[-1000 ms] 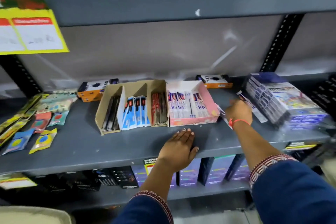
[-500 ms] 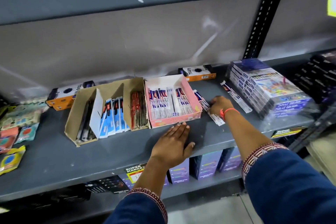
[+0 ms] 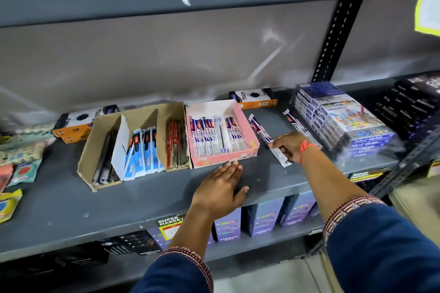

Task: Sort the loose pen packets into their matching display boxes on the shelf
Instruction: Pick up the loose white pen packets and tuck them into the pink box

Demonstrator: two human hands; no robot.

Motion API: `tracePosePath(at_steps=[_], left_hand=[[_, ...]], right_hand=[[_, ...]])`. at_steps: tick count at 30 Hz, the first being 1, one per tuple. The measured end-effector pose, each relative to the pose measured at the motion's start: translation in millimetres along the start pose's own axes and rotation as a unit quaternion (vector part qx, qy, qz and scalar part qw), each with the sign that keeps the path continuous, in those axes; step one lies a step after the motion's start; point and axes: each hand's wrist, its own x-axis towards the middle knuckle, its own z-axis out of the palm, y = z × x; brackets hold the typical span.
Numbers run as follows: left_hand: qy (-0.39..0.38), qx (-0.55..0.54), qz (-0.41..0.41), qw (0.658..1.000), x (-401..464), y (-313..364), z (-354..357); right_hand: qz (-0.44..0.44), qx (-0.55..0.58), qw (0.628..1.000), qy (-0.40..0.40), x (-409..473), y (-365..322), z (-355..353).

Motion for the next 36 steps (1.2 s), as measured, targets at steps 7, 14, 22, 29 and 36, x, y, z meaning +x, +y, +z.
tracePosePath(at_steps=[7,14,22,29,36], left_hand=[[0.000,-0.003,-0.007,1.000,-0.2,-0.1,-3.8],[0.011,-0.015,-0.041,0.999,-14.5,-11.5,-9.9],[0.011,-0.001,-0.075,0.997,-24.4,-15.1,-15.4],[0.010,0.002,-0.071,0.997,-28.0,-10.7,-24.0],[0.012,0.007,-0.068,0.998,-29.4,-11.4,-24.4]], right_hand=[[-0.013,0.183,0.979,-0.086,-44.3,-4.1,-8.5],[-0.068,0.271,0.941,-0.190,-74.7,1.4,25.6],[-0.080,0.279,0.928,-0.233,-85.8,11.7,66.1],[-0.085,0.278,0.929,-0.228,-88.3,6.3,76.5],[-0.085,0.249,0.946,-0.190,-82.4,1.0,84.6]])
